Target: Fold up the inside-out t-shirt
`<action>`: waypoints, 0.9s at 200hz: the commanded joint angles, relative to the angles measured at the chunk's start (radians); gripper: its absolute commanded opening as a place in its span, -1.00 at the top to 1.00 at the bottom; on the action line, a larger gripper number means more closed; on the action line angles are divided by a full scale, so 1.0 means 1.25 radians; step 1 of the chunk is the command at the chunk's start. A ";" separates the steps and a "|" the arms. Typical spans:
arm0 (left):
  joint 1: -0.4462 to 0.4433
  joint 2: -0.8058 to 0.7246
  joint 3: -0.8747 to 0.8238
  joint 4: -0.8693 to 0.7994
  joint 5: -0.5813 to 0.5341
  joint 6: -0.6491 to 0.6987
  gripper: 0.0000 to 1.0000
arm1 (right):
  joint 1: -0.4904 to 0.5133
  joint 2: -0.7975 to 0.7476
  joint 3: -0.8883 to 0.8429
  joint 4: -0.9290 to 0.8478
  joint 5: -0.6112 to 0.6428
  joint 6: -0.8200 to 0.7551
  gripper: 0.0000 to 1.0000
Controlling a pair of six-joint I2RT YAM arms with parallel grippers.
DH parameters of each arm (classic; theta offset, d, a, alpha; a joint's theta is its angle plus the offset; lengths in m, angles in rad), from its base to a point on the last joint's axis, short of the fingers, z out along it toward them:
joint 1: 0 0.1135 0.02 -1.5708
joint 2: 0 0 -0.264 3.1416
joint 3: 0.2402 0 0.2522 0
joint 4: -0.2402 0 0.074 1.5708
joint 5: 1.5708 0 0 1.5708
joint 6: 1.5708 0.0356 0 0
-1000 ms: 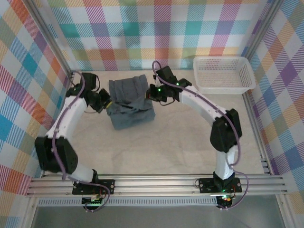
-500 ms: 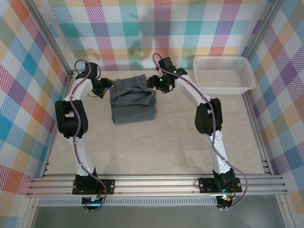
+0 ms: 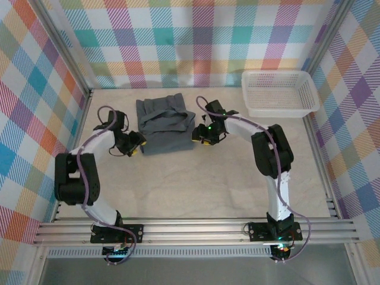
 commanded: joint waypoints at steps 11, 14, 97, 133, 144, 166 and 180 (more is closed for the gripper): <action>-0.016 0.060 0.022 0.073 0.051 -0.006 0.23 | 0.015 0.066 0.102 0.020 -0.045 0.040 0.59; -0.016 0.064 0.025 0.070 0.049 -0.007 0.37 | 0.015 0.067 0.105 0.017 -0.042 0.043 0.68; -0.104 -0.189 -0.246 -0.155 0.055 0.024 1.00 | 0.055 -0.287 -0.371 0.055 -0.004 0.088 1.00; -0.214 -0.422 -0.412 -0.224 0.126 -0.097 0.82 | 0.153 -0.470 -0.589 0.017 0.013 0.174 1.00; -0.225 -0.471 -0.411 -0.267 0.120 -0.103 0.44 | 0.178 -0.500 -0.612 0.008 0.011 0.195 0.87; -0.226 -0.514 -0.342 -0.326 0.097 -0.084 0.00 | 0.197 -0.540 -0.580 -0.042 0.041 0.212 0.13; -0.226 -0.493 -0.293 -0.335 0.083 -0.074 -0.03 | 0.197 -0.549 -0.536 -0.061 0.071 0.213 0.13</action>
